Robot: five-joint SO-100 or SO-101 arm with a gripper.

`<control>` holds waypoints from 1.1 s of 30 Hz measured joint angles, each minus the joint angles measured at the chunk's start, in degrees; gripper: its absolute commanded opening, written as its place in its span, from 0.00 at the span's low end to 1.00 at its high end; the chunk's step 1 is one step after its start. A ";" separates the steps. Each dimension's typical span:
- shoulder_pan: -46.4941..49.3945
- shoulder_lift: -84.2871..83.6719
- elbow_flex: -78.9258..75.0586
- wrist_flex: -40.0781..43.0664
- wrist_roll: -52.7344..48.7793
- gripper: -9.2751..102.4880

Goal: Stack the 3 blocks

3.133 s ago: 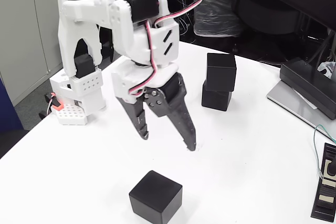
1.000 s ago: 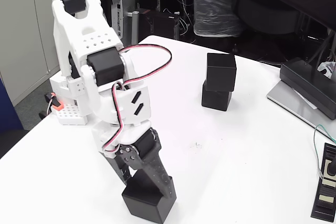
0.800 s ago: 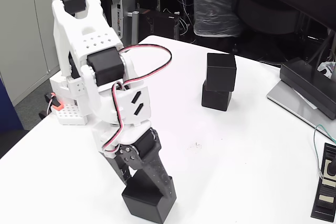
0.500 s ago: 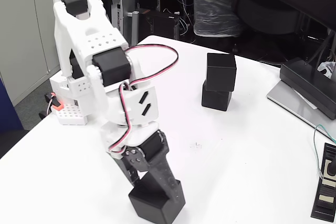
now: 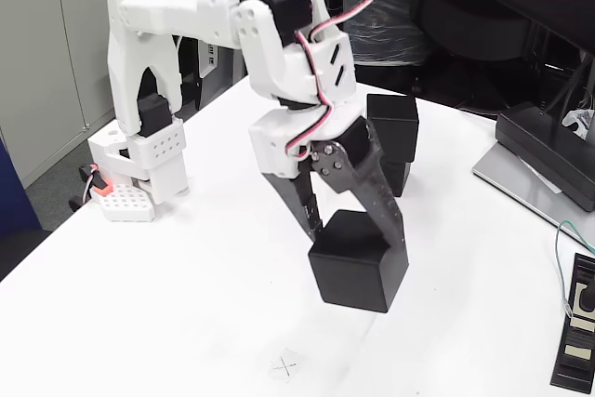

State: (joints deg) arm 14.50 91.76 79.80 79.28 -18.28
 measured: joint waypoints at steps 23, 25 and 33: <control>-21.62 0.00 -24.35 11.51 2.90 0.07; -24.52 0.00 -24.35 11.51 5.45 0.07; -36.04 1.14 -24.35 11.51 13.71 0.07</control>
State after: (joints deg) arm -21.53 92.90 55.46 90.79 -4.57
